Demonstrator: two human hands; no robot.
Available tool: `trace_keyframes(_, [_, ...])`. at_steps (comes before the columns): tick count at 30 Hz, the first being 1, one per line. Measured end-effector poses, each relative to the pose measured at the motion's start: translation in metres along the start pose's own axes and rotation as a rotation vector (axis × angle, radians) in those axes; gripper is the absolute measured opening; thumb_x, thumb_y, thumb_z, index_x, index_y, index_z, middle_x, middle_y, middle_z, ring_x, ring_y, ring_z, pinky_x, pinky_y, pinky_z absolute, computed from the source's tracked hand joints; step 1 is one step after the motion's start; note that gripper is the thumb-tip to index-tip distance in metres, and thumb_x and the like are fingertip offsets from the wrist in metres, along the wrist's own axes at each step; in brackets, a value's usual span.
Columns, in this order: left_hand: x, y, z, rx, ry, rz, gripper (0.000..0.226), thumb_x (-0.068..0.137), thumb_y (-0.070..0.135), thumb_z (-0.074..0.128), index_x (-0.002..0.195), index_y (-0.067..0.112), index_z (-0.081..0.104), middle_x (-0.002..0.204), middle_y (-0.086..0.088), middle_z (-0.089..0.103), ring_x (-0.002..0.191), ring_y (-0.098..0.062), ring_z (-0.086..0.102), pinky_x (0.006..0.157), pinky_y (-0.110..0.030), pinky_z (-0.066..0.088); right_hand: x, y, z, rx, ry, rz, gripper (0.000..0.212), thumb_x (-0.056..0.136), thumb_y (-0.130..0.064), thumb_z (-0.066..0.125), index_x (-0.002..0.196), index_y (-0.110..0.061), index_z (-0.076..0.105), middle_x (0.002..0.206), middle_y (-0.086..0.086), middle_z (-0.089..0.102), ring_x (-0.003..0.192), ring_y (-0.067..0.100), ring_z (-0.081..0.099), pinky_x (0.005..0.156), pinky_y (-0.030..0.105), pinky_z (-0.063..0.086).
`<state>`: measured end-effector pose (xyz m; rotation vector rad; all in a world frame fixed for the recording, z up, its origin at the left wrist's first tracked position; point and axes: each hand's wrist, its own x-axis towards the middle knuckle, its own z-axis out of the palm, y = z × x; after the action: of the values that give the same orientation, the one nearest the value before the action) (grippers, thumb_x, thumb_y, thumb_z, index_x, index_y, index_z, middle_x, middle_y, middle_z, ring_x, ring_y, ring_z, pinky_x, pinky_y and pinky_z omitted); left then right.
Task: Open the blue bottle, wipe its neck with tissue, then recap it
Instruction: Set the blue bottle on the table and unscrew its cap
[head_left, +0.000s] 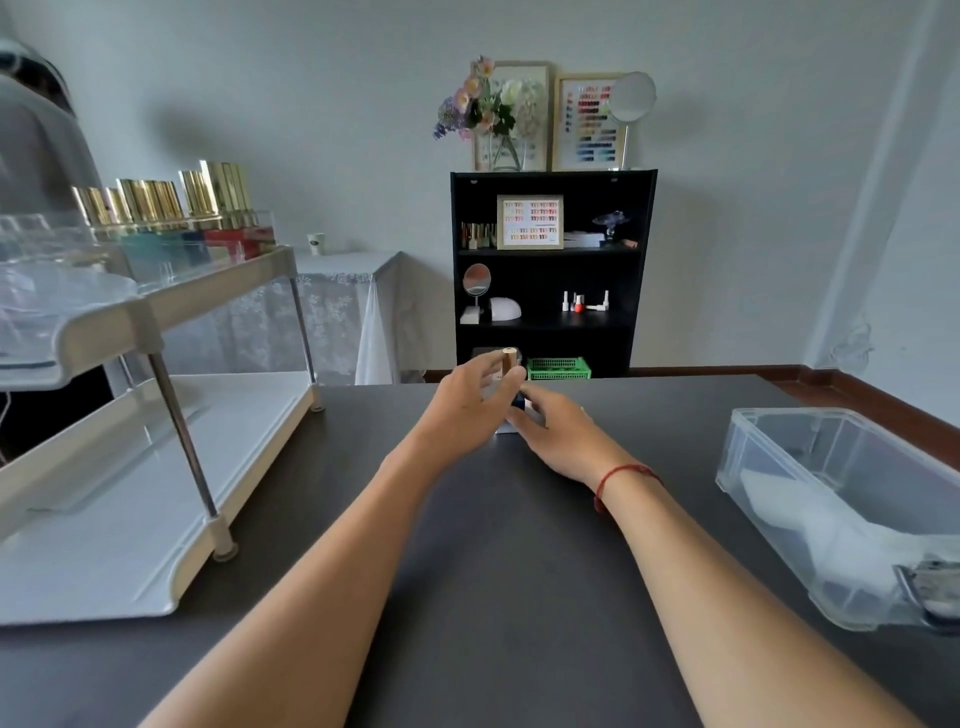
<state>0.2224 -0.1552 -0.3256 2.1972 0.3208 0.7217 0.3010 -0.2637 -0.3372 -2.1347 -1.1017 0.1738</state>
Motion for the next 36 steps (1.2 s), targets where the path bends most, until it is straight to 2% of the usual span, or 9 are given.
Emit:
trace_keyframes(4, [0.0032,-0.0025,-0.0012,-0.033,0.002,0.012,0.031,0.099,0.027,0.046,0.120,0.011,0.062,0.122,-0.004,0.065,0.129,-0.016,0.051,0.109,-0.038,0.040,0.0007,0.0018,-0.0001,0.030,0.017,-0.013,0.042,0.098,-0.035,0.039,0.139,-0.028,0.039,0.144,0.000,0.046,0.137,0.024,0.036,0.116,0.052,0.018])
trace_keyframes(10, [0.0069,-0.0046,0.0018,0.005,0.004,0.025,0.027,0.098,0.022,0.049,0.113,0.007,0.064,0.117,-0.006,0.067,0.126,-0.017,0.052,0.108,-0.038,0.040,0.0024,0.0044,0.0019,0.058,-0.008,0.001,0.034,0.097,-0.037,0.039,0.128,-0.027,0.049,0.133,-0.001,0.056,0.131,0.024,0.043,0.115,0.052,0.021])
trace_keyframes(16, [0.0074,-0.0055,0.0013,0.061,0.011,0.057,0.028,0.097,0.019,0.049,0.118,0.004,0.062,0.118,-0.007,0.066,0.118,-0.017,0.056,0.097,-0.025,0.039,0.0003,0.0017,0.0016,0.026,-0.004,0.026,0.032,0.096,-0.042,0.041,0.122,-0.029,0.053,0.128,-0.001,0.059,0.127,0.023,0.047,0.114,0.051,0.022])
trace_keyframes(20, [0.0073,-0.0055,0.0008,0.050,-0.003,0.048,0.023,0.098,0.018,0.048,0.107,0.005,0.064,0.105,-0.006,0.068,0.106,-0.018,0.061,0.094,-0.028,0.045,0.0005,0.0007,0.0010,-0.014,-0.010,0.041,0.031,0.097,-0.043,0.039,0.120,-0.029,0.054,0.125,0.000,0.061,0.124,0.025,0.050,0.113,0.052,0.024])
trace_keyframes(24, [0.0075,-0.0063,0.0011,0.058,-0.001,0.071,0.022,0.098,0.015,0.047,0.089,0.001,0.061,0.084,-0.006,0.064,0.082,-0.020,0.059,0.076,-0.022,0.045,0.0006,0.0015,0.0008,-0.010,-0.002,0.035,0.029,0.097,-0.042,0.038,0.117,-0.029,0.055,0.119,0.001,0.063,0.119,0.025,0.052,0.112,0.053,0.026])
trace_keyframes(26, [0.0063,-0.0058,0.0009,0.066,-0.003,0.083,0.023,0.098,0.014,0.046,0.080,0.003,0.056,0.069,0.004,0.054,0.068,-0.011,0.050,0.062,-0.010,0.039,0.0009,0.0016,0.0010,-0.013,0.004,0.032,0.029,0.098,-0.041,0.038,0.117,-0.028,0.055,0.118,0.002,0.064,0.117,0.026,0.053,0.111,0.052,0.027])
trace_keyframes(28, [0.0053,-0.0048,0.0013,0.069,-0.014,0.084,0.026,0.099,0.013,0.044,0.076,0.006,0.052,0.064,0.008,0.047,0.060,-0.004,0.043,0.057,-0.007,0.037,0.0015,0.0016,0.0012,-0.027,0.010,0.028,0.029,0.098,-0.040,0.037,0.117,-0.028,0.055,0.117,0.002,0.064,0.117,0.026,0.053,0.111,0.053,0.027])
trace_keyframes(32, [0.0044,-0.0053,0.0020,0.065,-0.060,0.063,0.024,0.100,0.016,0.042,0.084,0.004,0.056,0.071,0.004,0.053,0.066,-0.008,0.048,0.060,-0.010,0.039,0.0043,0.0037,0.0030,-0.038,0.030,0.016,0.029,0.098,-0.039,0.037,0.118,-0.028,0.055,0.115,0.002,0.064,0.116,0.026,0.053,0.111,0.052,0.027])
trace_keyframes(36, [0.0017,-0.0045,0.0011,0.050,-0.076,0.072,0.023,0.101,0.014,0.042,0.101,0.001,0.060,0.094,-0.009,0.062,0.089,-0.018,0.058,0.080,-0.021,0.043,0.0062,0.0052,0.0062,-0.067,0.056,0.009,0.031,0.098,-0.040,0.035,0.121,-0.028,0.054,0.113,0.002,0.065,0.116,0.026,0.053,0.112,0.052,0.024])
